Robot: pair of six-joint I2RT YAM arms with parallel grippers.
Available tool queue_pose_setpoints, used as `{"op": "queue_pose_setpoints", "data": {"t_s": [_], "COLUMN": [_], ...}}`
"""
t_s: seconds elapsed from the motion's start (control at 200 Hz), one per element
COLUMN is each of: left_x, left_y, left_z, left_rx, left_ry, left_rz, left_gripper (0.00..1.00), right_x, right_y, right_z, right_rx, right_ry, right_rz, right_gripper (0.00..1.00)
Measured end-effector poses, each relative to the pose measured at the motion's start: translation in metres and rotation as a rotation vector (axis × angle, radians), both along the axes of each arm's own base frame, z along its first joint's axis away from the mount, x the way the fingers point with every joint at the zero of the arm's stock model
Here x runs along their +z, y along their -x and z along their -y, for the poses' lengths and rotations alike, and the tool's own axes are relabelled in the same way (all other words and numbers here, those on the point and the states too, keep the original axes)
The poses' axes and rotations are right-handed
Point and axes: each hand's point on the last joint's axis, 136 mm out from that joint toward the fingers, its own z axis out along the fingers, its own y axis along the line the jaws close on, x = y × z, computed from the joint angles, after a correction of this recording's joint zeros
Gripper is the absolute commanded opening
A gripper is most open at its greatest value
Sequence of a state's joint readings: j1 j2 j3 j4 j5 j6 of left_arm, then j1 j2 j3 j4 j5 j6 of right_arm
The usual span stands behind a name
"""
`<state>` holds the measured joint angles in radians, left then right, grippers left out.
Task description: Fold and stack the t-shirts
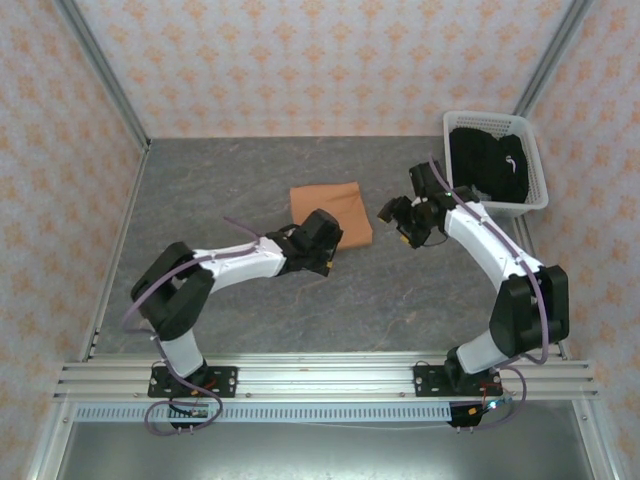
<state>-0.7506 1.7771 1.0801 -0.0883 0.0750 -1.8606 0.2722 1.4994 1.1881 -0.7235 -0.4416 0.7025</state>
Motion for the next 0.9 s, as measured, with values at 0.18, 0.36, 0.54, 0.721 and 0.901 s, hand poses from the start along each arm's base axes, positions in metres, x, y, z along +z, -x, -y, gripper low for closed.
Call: {"op": "queue_pose_setpoints", "data": {"t_s": [0.18, 0.36, 0.54, 0.721, 0.901], "left_x": [-0.027, -0.038, -0.047, -0.046, -0.043], "left_y": [-0.018, -0.031, -0.061, -0.093, -0.130], "left_z": [0.008, 0.009, 0.004, -0.040, -0.139], "left_rx": [0.146, 0.190, 0.262, 0.368, 0.503], "left_ry": [0.065, 0.056, 0.073, 0.084, 0.063], "left_rz": [-0.002, 0.041, 0.119, 0.143, 0.129], "left_gripper": [0.63, 0.27, 0.00, 0.00, 0.00], "right_x": [0.005, 0.013, 0.014, 0.014, 0.016], "right_y": [0.007, 0.008, 0.009, 0.013, 0.015], "right_z": [0.001, 0.002, 0.002, 0.003, 0.003], "right_rx": [0.006, 0.015, 0.016, 0.016, 0.015], "right_ry": [-0.006, -0.009, -0.009, -0.010, -0.012], "right_rz": [0.018, 0.044, 0.045, 0.049, 0.055], "right_gripper": [0.68, 0.68, 0.67, 0.67, 0.67]}}
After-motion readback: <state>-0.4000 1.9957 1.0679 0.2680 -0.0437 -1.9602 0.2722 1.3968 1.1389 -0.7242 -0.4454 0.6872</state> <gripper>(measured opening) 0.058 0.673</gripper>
